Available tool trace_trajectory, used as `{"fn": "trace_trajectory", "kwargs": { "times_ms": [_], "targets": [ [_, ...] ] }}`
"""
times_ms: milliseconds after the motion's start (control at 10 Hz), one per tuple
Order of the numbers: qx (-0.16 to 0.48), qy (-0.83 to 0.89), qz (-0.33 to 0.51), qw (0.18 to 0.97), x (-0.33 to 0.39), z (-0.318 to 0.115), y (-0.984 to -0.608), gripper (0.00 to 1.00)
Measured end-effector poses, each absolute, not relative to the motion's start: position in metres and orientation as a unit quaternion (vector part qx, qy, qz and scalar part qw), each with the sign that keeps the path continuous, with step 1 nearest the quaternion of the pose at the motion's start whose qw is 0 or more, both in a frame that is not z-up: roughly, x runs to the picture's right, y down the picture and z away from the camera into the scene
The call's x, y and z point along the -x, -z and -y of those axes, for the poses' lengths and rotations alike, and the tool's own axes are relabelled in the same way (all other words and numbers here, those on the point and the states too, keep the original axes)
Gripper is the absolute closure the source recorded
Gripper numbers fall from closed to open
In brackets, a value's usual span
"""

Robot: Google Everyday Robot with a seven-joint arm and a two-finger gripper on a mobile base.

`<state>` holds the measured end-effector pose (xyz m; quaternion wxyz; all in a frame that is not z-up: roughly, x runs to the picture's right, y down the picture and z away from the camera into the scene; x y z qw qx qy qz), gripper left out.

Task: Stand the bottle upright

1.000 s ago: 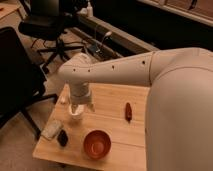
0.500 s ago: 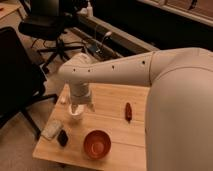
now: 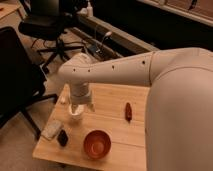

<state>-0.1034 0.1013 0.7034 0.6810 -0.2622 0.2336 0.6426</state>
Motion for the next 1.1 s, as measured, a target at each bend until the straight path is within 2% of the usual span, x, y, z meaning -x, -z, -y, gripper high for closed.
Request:
{"fn": "trace_trajectory", "kwargs": {
  "times_ms": [300, 700, 1100],
  "targets": [
    [0.248, -0.63, -0.216, 0.703, 0.103, -0.089, -0.71, 0.35],
    [0.218, -0.531, -0.122, 0.81, 0.118, -0.029, -0.743, 0.35],
    [0.218, -0.388, -0.037, 0.895, 0.136, 0.008, -0.754, 0.35]
  ]
}}
